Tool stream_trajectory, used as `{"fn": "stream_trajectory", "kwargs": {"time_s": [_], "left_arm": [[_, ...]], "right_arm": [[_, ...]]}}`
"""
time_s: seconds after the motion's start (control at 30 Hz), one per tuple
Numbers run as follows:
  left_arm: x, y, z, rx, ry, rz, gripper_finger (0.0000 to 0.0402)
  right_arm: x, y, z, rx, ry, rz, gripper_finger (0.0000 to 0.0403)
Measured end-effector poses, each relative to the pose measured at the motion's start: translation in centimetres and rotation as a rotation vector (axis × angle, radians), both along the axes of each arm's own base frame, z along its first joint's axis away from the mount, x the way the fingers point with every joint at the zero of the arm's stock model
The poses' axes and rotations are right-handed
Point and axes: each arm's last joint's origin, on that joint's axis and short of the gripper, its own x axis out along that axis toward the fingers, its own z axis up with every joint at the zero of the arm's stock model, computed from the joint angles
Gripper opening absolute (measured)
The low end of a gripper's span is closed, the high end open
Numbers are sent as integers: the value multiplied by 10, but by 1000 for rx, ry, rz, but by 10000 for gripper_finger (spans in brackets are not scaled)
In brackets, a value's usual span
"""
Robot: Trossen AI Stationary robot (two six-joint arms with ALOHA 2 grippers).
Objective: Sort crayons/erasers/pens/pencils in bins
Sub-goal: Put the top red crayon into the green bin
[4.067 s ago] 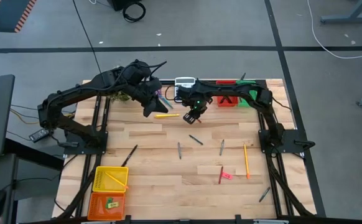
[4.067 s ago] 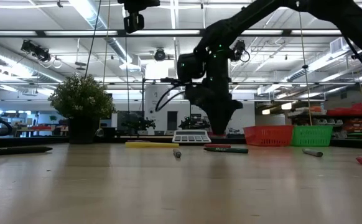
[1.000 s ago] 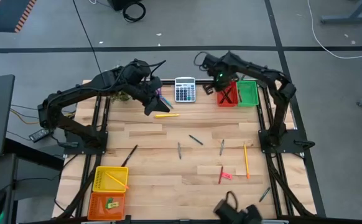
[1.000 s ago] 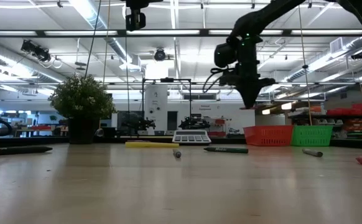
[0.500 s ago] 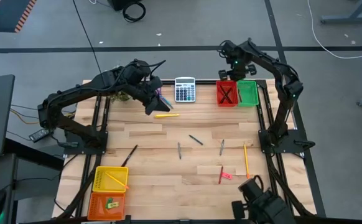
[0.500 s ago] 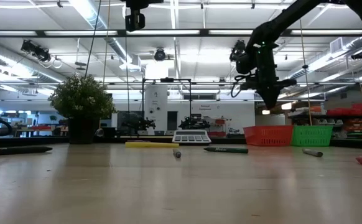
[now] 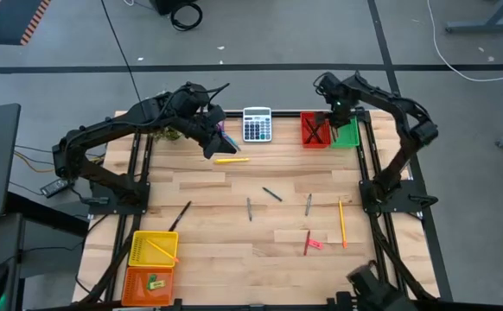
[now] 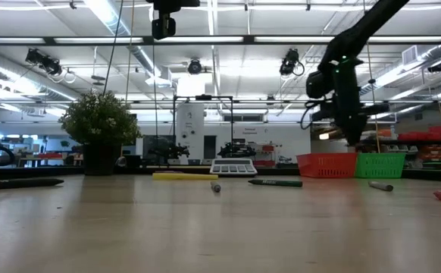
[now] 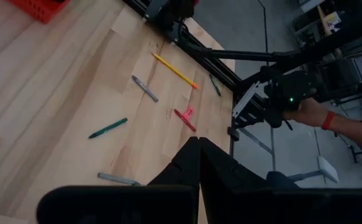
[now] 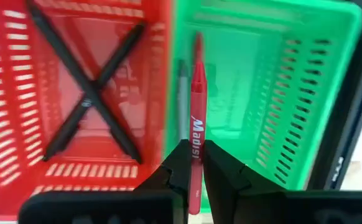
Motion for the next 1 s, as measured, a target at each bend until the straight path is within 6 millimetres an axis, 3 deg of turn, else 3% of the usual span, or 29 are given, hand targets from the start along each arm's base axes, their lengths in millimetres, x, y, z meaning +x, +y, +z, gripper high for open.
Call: {"fn": "stream_trajectory", "kwargs": {"time_s": [0.13,0.3,0.7,1.0], "left_arm": [[0,0,0,0,0,0,12],[0,0,0,-10,2,6,23],[3,-9,0,-47,14,-2,14],[4,-14,0,-68,22,-6,10]], "right_arm": [[-18,13,-6,-31,-14,-29,40],[-18,16,-5,-100,-59,-22,40],[-12,5,-28,-50,-12,25,40],[-14,-5,-31,-99,-17,19,40]]}}
